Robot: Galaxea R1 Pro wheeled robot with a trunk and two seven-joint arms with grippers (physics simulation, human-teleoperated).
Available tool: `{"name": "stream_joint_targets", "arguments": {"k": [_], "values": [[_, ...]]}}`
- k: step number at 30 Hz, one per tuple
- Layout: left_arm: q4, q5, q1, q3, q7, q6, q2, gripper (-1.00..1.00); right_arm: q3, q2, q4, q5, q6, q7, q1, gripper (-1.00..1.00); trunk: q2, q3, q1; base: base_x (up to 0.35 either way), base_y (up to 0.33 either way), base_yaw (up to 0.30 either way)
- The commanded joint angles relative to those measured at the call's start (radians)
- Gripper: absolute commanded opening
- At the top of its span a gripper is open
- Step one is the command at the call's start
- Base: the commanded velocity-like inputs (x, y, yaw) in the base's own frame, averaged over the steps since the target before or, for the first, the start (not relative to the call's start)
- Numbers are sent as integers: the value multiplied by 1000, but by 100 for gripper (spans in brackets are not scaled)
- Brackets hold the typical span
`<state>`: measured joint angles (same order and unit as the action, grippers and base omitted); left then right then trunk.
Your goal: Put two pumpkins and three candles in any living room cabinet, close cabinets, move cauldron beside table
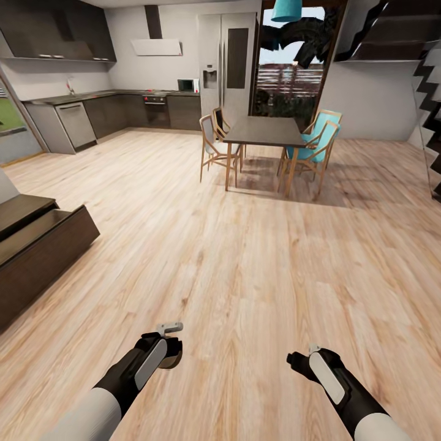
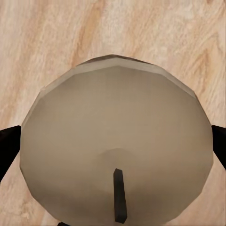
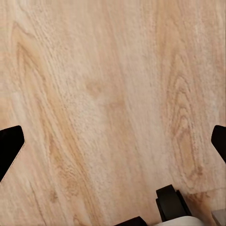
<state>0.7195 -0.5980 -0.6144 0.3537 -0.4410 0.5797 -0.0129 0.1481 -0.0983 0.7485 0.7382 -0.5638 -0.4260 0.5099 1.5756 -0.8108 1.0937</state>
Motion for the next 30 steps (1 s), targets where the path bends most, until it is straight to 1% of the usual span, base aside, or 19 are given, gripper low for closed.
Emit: {"name": "stream_joint_targets", "arguments": {"k": [1, 22, 30], "values": [[1, -9, -1, 4, -10, 2, 1, -100, 6, -1, 2, 10, -1, -10, 1, 100, 0, -1, 0, 211, 0, 0], [1, -8, -1, 5, -10, 1, 1, -100, 5, -1, 2, 10, -2, -11, 0, 100, 0, -1, 0, 235, 0, 0], [1, -8, -1, 6, -10, 1, 1, -100, 5, -1, 2, 10, -2, -11, 1, 100, 0, -1, 0, 284, 0, 4]]}}
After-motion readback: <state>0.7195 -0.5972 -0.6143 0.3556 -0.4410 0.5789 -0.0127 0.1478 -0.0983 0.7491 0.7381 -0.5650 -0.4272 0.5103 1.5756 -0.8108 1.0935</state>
